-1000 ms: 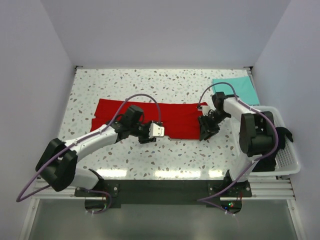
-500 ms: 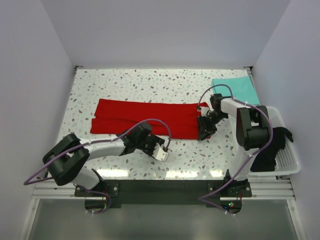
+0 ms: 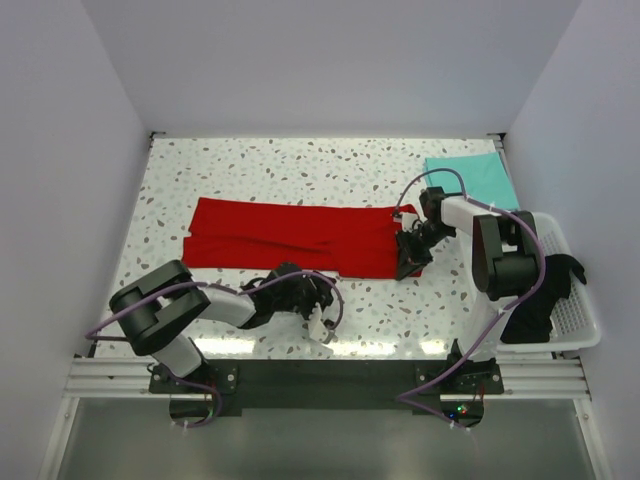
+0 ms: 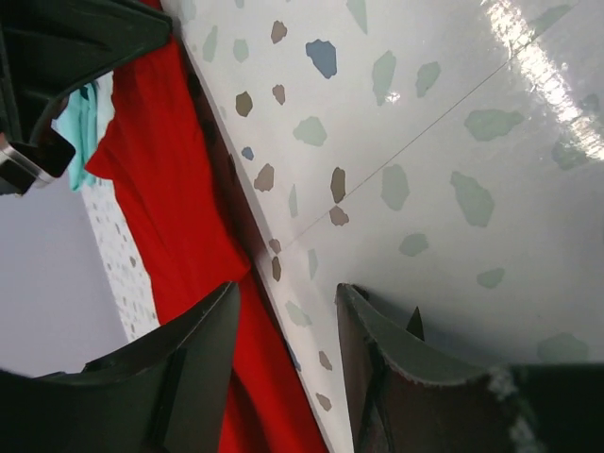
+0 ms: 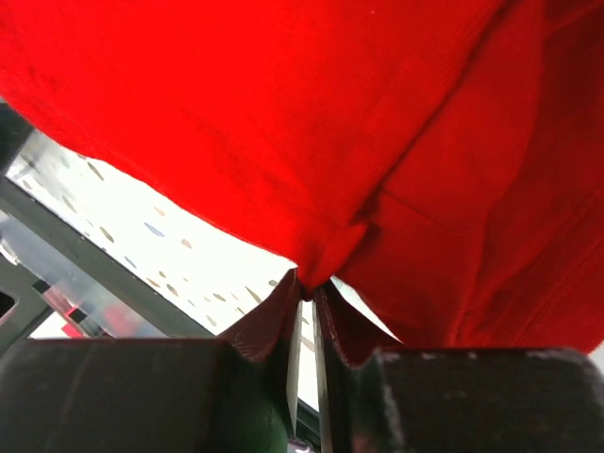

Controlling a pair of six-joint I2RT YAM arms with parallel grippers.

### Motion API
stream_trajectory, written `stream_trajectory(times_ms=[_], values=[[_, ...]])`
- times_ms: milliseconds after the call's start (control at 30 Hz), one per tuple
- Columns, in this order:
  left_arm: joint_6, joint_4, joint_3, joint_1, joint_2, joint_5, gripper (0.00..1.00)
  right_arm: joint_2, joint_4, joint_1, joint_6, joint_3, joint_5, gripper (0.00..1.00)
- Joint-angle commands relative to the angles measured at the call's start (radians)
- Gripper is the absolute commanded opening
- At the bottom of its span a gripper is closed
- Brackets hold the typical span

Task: Fold and stack the t-shirts
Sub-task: Fold the tshirt

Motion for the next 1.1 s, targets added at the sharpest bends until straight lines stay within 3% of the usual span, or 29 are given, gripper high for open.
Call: stream_trajectory(times_ms=[0, 100, 333, 733, 1067], values=[[0.083, 0.208, -0.027, -0.011, 0.040, -0.009, 0.49, -0.007, 0.004, 0.000, 0.011, 0.018, -0.042, 0.10], [0.098, 0.273, -0.024, -0.015, 0.089, -0.026, 0.49, -0.010, -0.001, -0.001, 0.011, 0.017, -0.047, 0.00], [0.129, 0.429, -0.009, -0.018, 0.206, -0.073, 0.47, -0.018, -0.010, 0.000, 0.005, 0.021, -0.056, 0.00], [0.130, 0.505, 0.057, -0.019, 0.289, -0.075, 0.39, -0.018, -0.030, 0.000, -0.003, 0.034, -0.067, 0.00], [0.095, 0.427, 0.090, -0.019, 0.214, -0.073, 0.03, -0.047, -0.054, 0.000, -0.008, 0.060, -0.084, 0.00]])
